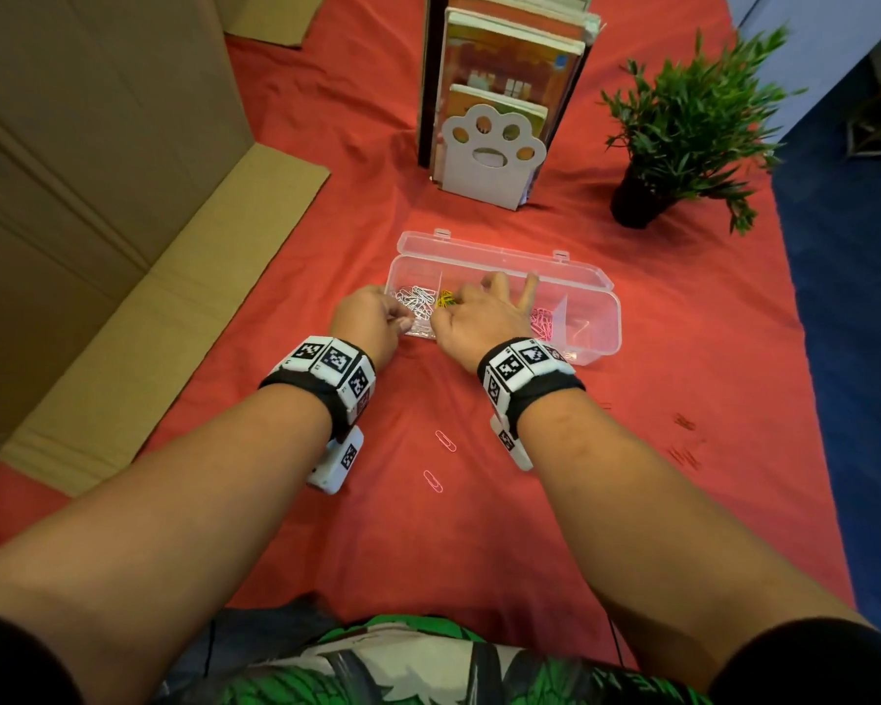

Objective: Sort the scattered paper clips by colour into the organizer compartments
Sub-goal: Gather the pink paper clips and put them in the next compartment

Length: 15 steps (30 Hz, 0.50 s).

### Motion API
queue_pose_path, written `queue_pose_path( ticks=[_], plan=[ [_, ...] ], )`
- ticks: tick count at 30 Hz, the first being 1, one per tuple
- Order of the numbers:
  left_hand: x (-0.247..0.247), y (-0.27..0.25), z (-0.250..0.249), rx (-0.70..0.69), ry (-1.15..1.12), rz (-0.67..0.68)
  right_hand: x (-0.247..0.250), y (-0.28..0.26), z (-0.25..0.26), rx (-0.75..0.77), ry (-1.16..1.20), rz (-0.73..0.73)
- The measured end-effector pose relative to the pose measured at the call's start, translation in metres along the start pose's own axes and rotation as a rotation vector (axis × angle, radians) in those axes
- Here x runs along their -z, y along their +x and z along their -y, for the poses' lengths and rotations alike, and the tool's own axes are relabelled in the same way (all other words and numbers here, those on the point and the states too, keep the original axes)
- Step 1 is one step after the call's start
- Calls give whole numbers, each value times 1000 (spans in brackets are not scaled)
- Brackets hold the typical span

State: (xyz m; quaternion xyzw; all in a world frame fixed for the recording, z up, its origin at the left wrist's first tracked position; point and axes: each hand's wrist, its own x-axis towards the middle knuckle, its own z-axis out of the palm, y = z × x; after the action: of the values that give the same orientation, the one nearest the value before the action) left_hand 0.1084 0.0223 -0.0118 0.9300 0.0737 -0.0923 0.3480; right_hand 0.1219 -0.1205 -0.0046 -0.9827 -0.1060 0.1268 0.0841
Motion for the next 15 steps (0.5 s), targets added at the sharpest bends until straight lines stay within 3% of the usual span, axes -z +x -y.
queue_pose_path(
  ticks=[6,12,15],
  plan=[
    [-1,-1,2,-24,23,-30,5,3,4,-47,8,65],
    [-1,-2,1,-27,19,-44,14,2,-15,-93,233,-103],
    [-3,-2,1,-18,14,-48,20,1,-20,-137,342,-92]
  ],
)
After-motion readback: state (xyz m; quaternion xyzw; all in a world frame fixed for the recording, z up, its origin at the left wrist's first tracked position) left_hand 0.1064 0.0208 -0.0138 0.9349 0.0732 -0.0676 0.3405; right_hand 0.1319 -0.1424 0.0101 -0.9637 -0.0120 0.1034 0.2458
